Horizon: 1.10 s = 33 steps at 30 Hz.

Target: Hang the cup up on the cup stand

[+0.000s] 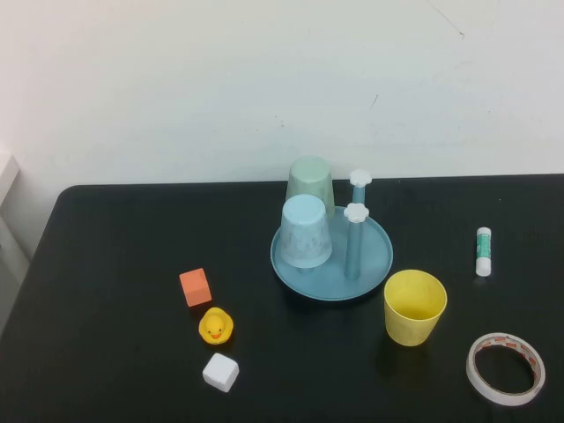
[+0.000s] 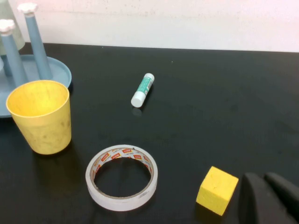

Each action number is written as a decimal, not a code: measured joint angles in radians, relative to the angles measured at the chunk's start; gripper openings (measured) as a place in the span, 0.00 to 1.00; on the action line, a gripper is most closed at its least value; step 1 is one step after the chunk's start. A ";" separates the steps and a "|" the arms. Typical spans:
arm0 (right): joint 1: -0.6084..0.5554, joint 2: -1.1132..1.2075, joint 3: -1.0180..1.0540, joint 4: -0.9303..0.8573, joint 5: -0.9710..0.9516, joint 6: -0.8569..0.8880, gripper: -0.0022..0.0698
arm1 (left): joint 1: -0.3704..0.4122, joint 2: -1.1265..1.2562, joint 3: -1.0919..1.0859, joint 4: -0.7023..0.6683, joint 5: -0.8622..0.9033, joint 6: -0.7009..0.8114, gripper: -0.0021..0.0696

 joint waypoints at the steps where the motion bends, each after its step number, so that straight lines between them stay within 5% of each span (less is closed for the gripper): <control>1: 0.000 0.000 0.000 0.000 0.000 0.000 0.03 | 0.000 0.000 0.000 0.000 0.000 0.000 0.03; 33: 0.000 0.000 0.012 0.004 -0.113 0.000 0.03 | 0.000 0.000 0.004 0.002 -0.059 -0.002 0.03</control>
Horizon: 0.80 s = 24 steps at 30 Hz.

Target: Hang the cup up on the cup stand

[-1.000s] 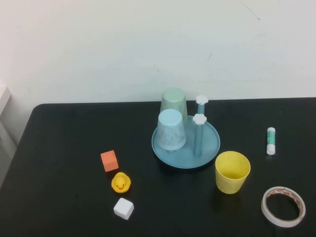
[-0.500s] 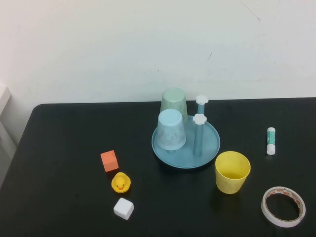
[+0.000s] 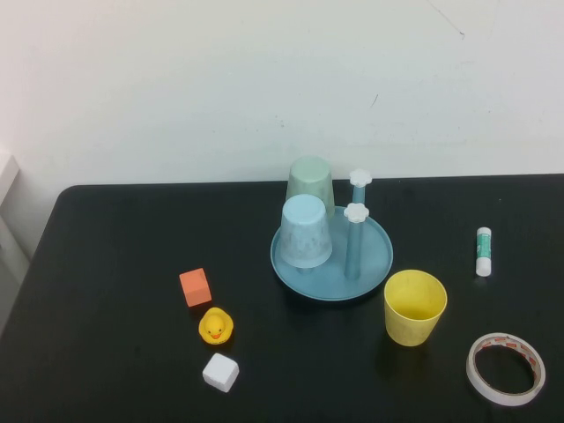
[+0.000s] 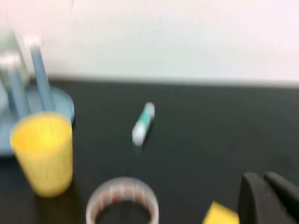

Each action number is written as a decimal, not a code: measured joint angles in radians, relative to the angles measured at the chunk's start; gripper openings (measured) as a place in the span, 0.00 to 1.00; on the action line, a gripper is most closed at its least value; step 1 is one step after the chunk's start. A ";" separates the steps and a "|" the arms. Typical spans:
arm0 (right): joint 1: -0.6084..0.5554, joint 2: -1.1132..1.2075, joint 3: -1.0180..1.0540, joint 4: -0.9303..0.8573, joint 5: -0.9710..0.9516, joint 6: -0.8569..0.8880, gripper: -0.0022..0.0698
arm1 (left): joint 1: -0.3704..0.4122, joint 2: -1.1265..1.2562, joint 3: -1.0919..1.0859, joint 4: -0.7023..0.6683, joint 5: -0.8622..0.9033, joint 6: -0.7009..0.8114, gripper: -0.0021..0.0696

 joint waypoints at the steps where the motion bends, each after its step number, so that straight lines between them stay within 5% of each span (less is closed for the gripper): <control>1: 0.000 0.000 0.000 0.000 -0.036 0.000 0.03 | 0.000 0.000 0.000 0.000 -0.025 0.000 0.03; 14: 0.000 0.000 0.000 0.002 -0.428 0.039 0.03 | 0.000 0.000 0.000 0.002 -0.688 0.000 0.03; 24: 0.000 0.000 -0.012 0.002 -0.489 0.036 0.03 | 0.000 0.000 0.000 0.002 -0.801 -0.065 0.03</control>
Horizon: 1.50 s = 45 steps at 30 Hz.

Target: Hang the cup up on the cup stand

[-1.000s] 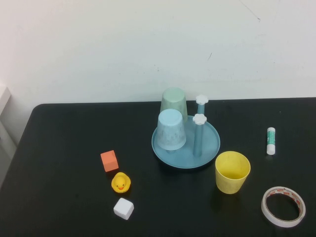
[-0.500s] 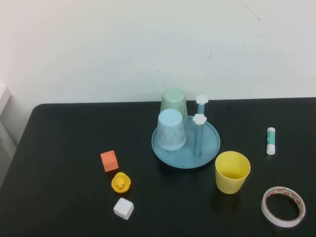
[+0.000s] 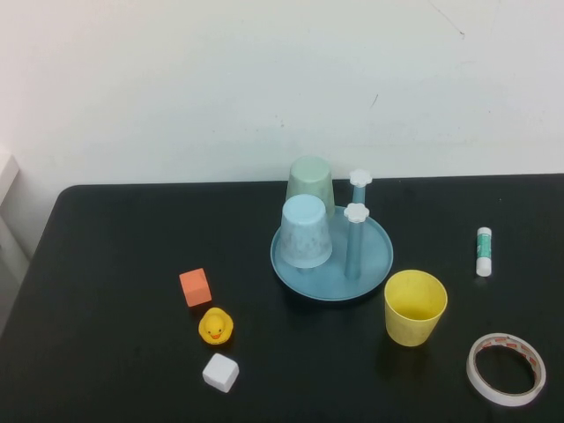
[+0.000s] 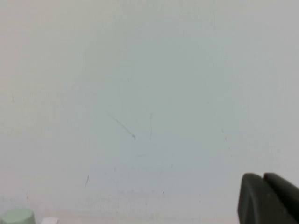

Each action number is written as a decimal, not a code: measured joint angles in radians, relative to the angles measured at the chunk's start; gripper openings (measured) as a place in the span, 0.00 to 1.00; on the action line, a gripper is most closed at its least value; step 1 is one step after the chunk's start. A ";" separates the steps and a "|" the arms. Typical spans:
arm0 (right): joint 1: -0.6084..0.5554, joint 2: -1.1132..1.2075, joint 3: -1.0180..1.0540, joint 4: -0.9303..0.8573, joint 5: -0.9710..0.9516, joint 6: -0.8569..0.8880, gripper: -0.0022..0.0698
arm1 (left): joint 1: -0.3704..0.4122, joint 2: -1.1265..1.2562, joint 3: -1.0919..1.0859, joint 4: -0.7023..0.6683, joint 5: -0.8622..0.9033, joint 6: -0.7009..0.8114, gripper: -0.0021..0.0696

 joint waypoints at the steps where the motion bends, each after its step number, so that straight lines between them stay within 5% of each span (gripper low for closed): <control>1: 0.000 0.000 -0.014 -0.003 0.016 0.000 0.03 | 0.000 0.000 0.000 0.002 -0.001 -0.011 0.03; 4: 0.000 0.000 -0.107 -0.028 0.120 0.003 0.03 | 0.000 0.000 -0.014 0.039 0.084 -0.062 0.03; 10: 0.000 0.100 -0.373 -0.062 0.539 0.000 0.03 | 0.000 0.010 -0.265 0.148 0.579 -0.127 0.03; 15: 0.000 0.327 -0.549 0.038 0.828 -0.179 0.03 | 0.000 0.100 -0.360 0.134 0.838 -0.122 0.03; 22: 0.000 0.801 -0.703 0.352 1.009 -0.590 0.03 | 0.000 0.199 -0.333 -0.070 0.914 -0.122 0.03; 31: 0.023 1.343 -0.863 0.576 0.973 -0.953 0.04 | 0.000 0.239 -0.331 -0.092 0.934 -0.095 0.03; 34: 0.076 1.504 -0.947 0.576 0.940 -0.977 0.12 | 0.000 0.239 -0.321 -0.092 0.934 -0.082 0.03; 41: 0.205 1.813 -1.184 0.566 0.931 -0.982 0.50 | 0.000 0.239 -0.310 -0.104 0.934 -0.070 0.03; 45: 0.224 1.938 -1.287 0.552 0.927 -0.964 0.56 | 0.000 0.239 -0.314 -0.200 0.937 -0.035 0.03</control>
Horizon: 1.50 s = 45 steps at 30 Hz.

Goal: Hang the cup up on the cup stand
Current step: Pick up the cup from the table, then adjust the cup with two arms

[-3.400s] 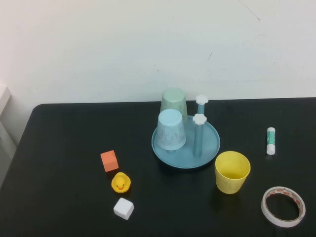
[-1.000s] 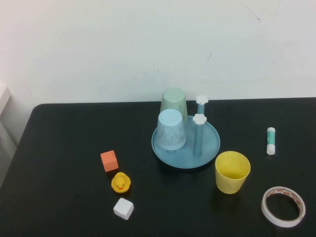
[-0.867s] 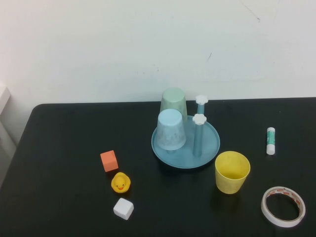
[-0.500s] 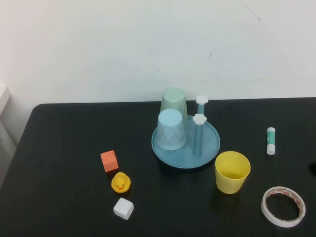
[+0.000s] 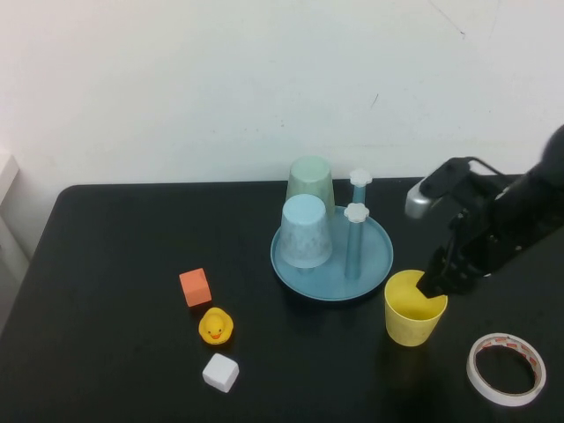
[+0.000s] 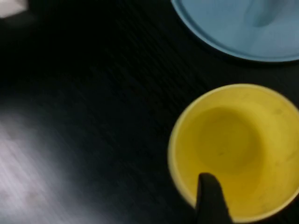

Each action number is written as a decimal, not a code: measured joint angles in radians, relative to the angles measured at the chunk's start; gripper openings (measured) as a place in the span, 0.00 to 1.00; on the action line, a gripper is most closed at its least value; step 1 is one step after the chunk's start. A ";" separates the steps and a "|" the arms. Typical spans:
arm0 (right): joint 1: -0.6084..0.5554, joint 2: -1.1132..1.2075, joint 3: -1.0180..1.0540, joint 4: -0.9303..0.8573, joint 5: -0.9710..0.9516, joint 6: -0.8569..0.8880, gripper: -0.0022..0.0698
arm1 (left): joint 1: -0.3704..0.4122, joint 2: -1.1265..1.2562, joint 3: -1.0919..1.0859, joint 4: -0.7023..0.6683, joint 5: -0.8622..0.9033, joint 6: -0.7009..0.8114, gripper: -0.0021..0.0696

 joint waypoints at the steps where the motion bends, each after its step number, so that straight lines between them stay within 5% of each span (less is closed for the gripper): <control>1: 0.002 0.029 -0.022 -0.015 -0.002 -0.001 0.57 | 0.000 0.000 -0.005 -0.058 0.006 0.033 0.03; 14: 0.002 0.199 -0.107 -0.110 -0.106 0.003 0.57 | 0.000 0.036 -0.049 -0.915 -0.012 0.493 0.03; 22: 0.002 0.242 -0.107 -0.060 -0.133 0.003 0.45 | 0.000 0.063 -0.049 -1.399 -0.016 0.731 0.07; 25: 0.002 0.267 -0.107 -0.031 -0.136 0.003 0.34 | 0.000 0.069 -0.050 -1.449 -0.014 0.735 0.25; 29: 0.002 0.282 -0.107 -0.018 -0.132 0.021 0.12 | 0.000 0.069 -0.055 -1.470 -0.012 0.589 0.67; 32: 0.002 0.268 -0.107 -0.018 -0.106 0.052 0.10 | 0.000 0.069 -0.057 -1.474 -0.012 0.411 0.90; 36: 0.004 0.170 -0.107 -0.007 -0.033 0.060 0.09 | 0.000 0.069 -0.057 -1.476 -0.014 0.184 0.98; 45: 0.180 -0.199 -0.105 0.309 -0.111 -0.072 0.09 | 0.000 0.069 -0.057 -1.478 -0.033 0.090 0.99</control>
